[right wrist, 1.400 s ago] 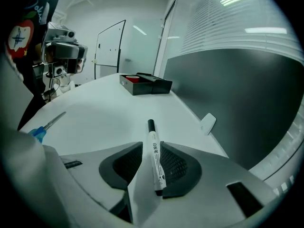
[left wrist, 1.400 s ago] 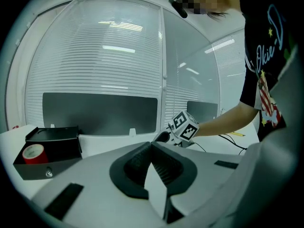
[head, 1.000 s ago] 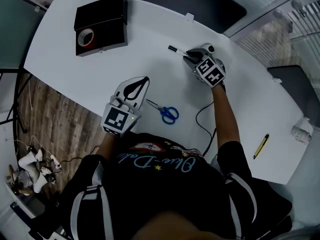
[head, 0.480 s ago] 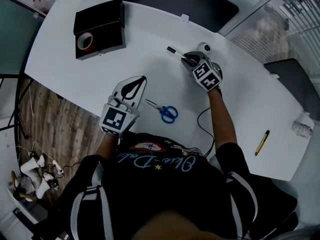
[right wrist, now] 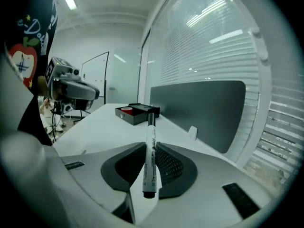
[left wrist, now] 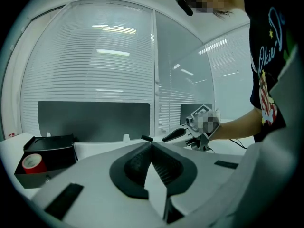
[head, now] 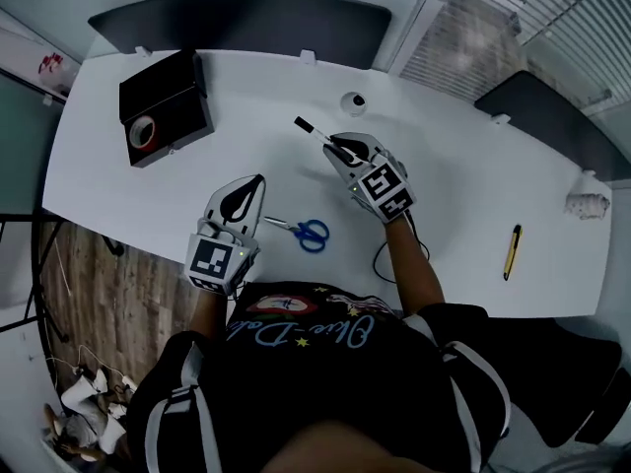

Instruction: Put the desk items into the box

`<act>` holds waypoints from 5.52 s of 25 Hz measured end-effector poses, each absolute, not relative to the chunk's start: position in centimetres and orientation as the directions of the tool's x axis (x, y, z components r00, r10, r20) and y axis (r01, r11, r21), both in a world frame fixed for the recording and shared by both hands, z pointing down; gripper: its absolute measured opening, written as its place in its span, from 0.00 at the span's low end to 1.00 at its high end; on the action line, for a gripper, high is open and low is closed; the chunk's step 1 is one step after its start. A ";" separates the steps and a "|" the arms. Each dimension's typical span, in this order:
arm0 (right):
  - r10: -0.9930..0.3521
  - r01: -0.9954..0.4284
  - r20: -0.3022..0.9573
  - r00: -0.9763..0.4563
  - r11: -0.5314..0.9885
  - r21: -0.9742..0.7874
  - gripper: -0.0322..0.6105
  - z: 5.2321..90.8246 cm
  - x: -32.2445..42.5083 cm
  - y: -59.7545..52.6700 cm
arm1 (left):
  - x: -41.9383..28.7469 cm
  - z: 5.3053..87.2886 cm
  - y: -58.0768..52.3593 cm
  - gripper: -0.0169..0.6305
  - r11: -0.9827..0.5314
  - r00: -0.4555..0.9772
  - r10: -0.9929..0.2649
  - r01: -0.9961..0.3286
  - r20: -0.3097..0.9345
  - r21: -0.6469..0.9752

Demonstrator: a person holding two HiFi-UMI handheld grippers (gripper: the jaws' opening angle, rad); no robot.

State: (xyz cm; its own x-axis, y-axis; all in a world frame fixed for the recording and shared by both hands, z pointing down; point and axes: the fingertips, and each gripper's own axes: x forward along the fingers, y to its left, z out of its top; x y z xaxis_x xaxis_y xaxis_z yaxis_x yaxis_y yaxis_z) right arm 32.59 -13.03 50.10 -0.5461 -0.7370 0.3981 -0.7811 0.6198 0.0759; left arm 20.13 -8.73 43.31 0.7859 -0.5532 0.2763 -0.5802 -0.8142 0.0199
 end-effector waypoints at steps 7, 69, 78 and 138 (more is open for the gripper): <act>-0.817 -0.856 0.305 -0.489 0.517 0.010 0.16 46.7 34.7 -9.0 | 22.1 42.0 -7.0 0.02 -0.844 0.820 -0.515 -0.536 0.251 0.018; -0.760 -0.765 0.099 -0.642 0.628 -0.142 0.16 40.9 24.5 -2.0 | 12.8 40.9 -1.7 0.02 -0.765 0.748 -0.629 -0.644 0.212 0.003; -0.696 -0.704 0.110 -0.710 0.697 -0.136 0.16 40.5 16.8 -2.8 | 4.9 41.1 -1.6 0.02 -0.690 0.678 -0.707 -0.724 0.202 0.016; -0.661 -0.661 0.233 -0.714 0.745 0.090 0.16 39.7 -1.8 -13.6 | -18.6 41.8 -9.0 0.02 -0.550 0.553 -0.817 -0.832 0.163 0.067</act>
